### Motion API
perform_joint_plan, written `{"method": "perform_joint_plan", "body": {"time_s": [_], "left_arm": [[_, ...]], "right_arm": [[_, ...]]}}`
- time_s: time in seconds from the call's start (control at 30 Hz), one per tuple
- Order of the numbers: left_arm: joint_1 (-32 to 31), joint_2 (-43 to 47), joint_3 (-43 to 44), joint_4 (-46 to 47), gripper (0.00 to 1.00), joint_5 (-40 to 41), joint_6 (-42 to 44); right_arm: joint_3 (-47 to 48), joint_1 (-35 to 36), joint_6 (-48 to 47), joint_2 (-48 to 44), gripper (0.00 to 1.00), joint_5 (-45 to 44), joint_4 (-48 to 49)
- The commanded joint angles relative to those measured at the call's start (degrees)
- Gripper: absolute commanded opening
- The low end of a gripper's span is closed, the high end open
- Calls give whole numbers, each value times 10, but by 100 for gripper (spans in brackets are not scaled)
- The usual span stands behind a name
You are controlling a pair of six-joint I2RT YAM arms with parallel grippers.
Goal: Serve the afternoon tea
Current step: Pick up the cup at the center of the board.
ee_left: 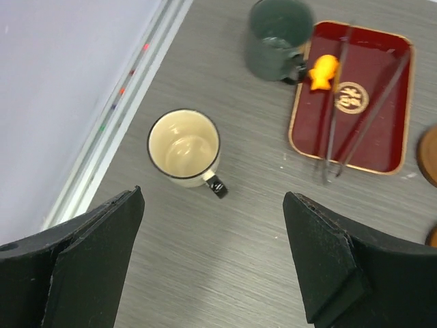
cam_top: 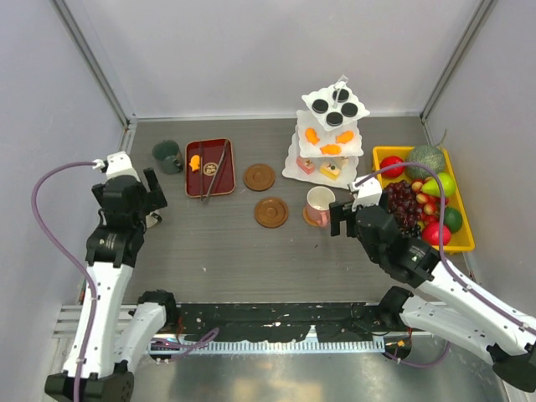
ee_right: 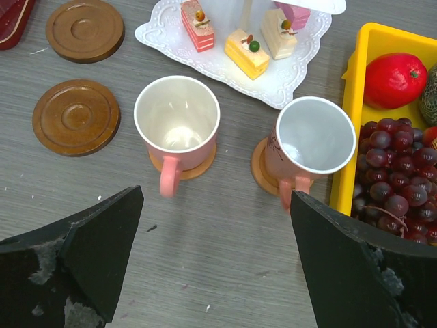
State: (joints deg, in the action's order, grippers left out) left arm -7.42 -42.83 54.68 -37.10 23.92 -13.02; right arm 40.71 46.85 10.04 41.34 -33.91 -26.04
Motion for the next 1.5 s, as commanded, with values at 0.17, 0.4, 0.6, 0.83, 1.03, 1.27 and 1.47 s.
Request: {"method": "perform_joint_plan", "body": {"time_s": [0.17,0.4,0.6,0.83,1.03,1.27,1.47], "left_arm": [[230,-85,-34,33,91,-92,-136],[266,-140,-80,78,89,-155,-229],[266,-187,-96,112,88,-154,-269],[262,-215,-109,141,87,-172,-322],[227,-225,-129,168,84,-158,-341],[196,-284,-102,172,81,-120,-345],[193,-340,-97,186,70,-114,-344]], "right_arm": [[27,-2,-12,-53,96,15,-23],[25,-2,-17,-89,96,13,-31],[29,-2,-19,-113,96,24,-38],[27,-2,-20,-128,96,24,-42],[22,-2,-20,-130,96,18,-40],[19,-3,-20,-132,96,13,-40],[17,-2,-20,-133,96,7,-38]]}}
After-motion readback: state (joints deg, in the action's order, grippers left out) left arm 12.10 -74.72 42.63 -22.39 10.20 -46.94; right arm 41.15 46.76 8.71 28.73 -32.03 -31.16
